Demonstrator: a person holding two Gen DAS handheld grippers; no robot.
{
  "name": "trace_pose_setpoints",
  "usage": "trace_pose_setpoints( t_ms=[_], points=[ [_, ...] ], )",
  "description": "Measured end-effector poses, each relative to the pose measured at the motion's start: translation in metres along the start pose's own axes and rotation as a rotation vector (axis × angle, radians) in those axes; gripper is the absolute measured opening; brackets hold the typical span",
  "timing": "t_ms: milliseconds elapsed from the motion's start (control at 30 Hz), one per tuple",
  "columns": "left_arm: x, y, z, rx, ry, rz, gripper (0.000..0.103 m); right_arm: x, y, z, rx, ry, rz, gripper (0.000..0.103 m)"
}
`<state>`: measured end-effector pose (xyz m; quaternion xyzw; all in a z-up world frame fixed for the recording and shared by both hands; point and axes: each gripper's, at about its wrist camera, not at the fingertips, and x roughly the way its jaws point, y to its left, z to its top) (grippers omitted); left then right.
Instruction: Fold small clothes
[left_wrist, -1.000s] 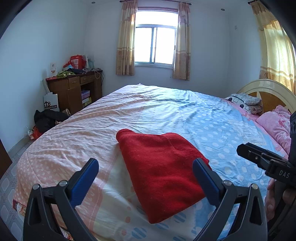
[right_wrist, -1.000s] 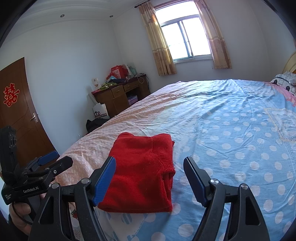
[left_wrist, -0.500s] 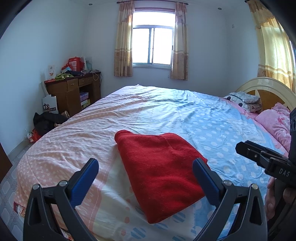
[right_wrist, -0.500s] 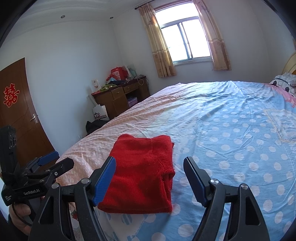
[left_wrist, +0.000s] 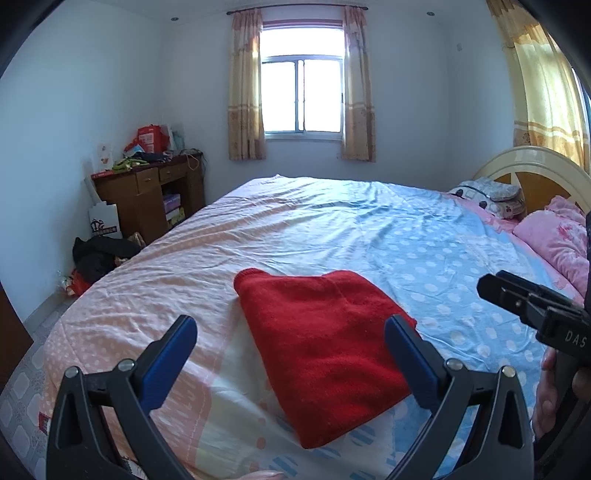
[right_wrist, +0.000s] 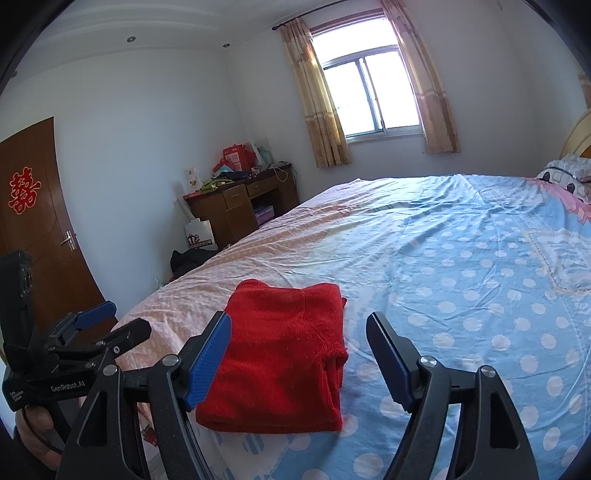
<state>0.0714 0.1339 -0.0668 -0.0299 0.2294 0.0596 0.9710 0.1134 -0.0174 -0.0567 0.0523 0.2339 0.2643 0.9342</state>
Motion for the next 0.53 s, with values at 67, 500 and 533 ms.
trace_pose_setpoints(
  t_ms=[67,500,533],
  points=[
    [-0.001,0.003,0.002,-0.007,-0.003,0.003,0.103,-0.001,0.0,0.0,-0.003,-0.002,0.0,0.076],
    [0.0,0.011,0.003,-0.009,-0.046,0.061,0.103,-0.002,0.004,0.0,-0.018,-0.001,0.007,0.076],
    [0.0,0.011,0.002,-0.009,-0.045,0.061,0.103,-0.002,0.004,0.0,-0.018,0.0,0.007,0.076]
  ],
)
